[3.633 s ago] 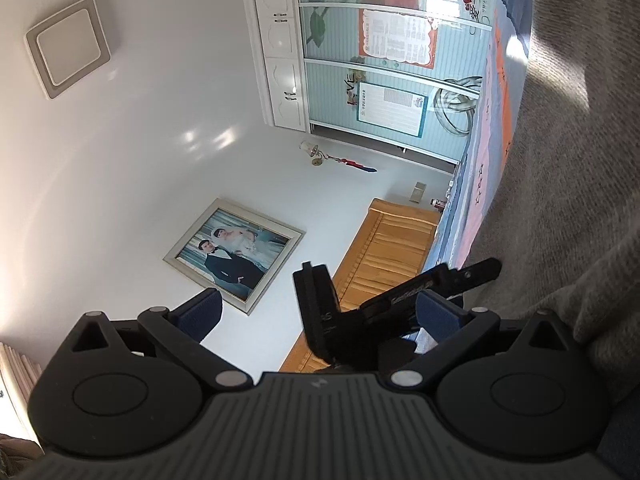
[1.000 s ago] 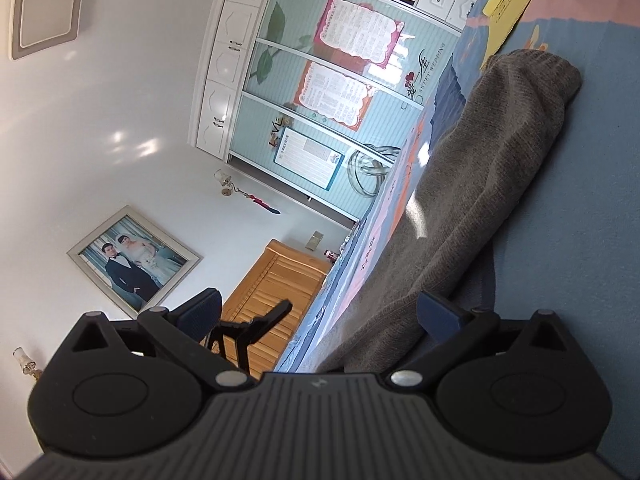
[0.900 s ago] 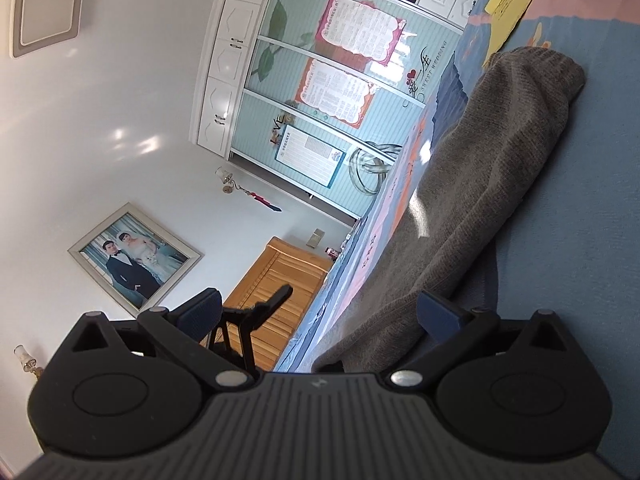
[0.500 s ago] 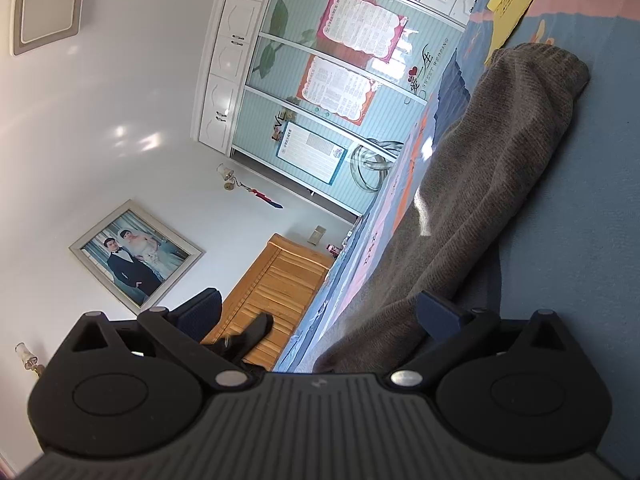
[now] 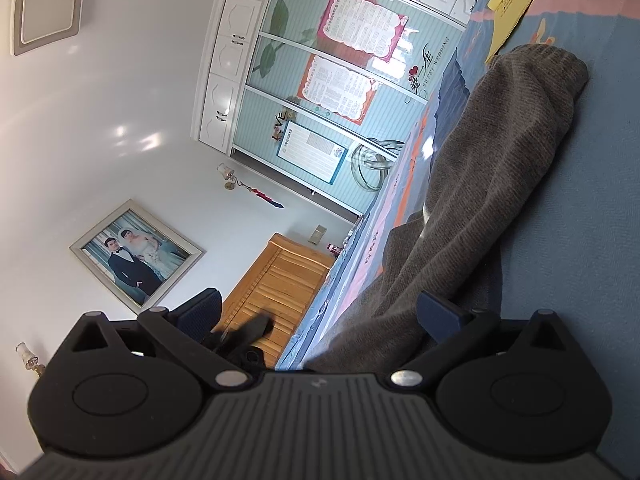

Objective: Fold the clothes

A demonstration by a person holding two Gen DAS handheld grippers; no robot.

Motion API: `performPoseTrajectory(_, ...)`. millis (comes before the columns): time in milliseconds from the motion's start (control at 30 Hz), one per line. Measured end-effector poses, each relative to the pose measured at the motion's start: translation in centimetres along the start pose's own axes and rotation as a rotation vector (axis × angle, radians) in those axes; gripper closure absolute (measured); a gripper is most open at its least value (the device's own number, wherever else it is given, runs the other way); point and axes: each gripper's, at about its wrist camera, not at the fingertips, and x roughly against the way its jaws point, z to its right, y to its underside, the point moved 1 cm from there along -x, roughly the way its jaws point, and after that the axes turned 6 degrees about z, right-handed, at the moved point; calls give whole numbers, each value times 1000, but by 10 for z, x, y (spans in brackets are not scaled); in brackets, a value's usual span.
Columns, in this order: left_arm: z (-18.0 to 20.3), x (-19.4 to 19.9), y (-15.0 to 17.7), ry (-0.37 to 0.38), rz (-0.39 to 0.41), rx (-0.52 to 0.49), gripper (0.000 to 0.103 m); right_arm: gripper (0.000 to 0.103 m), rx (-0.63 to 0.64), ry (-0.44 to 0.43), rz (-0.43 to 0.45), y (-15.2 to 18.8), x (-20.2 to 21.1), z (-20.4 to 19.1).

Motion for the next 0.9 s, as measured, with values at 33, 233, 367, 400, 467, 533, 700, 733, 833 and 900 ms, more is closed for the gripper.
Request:
performPoseTrajectory(33,-4,2,-1,-1,29,33,1,0,-1,1,0,0,0,0)
performPoseTrajectory(233,-9,7,1,-72,119,70,1,0,64,96,-38,0,2,-15)
performPoseTrajectory(367,-7,12,11,-65,165,63,1,0,148,198,-82,-2,-4,-27)
performPoseTrajectory(400,-11,14,13,-58,191,82,1,0,162,209,-93,-3,-6,-30)
performPoseTrajectory(467,-17,17,18,-34,249,113,1,0,222,179,-126,-9,-16,-41)
performPoseTrajectory(533,-24,23,24,-7,310,139,1,0,385,214,-166,-15,-32,-58)
performPoseTrajectory(700,-42,38,31,70,461,229,1,0,912,328,-341,-8,-109,-93)
performPoseTrajectory(733,-48,42,31,97,482,255,1,0,921,283,-376,-11,-123,-94)
performPoseTrajectory(833,-54,54,30,141,486,294,1,0,824,159,-467,-28,-167,-88)
performPoseTrajectory(900,-55,58,26,159,473,300,1,0,896,152,-526,-25,-195,-88)
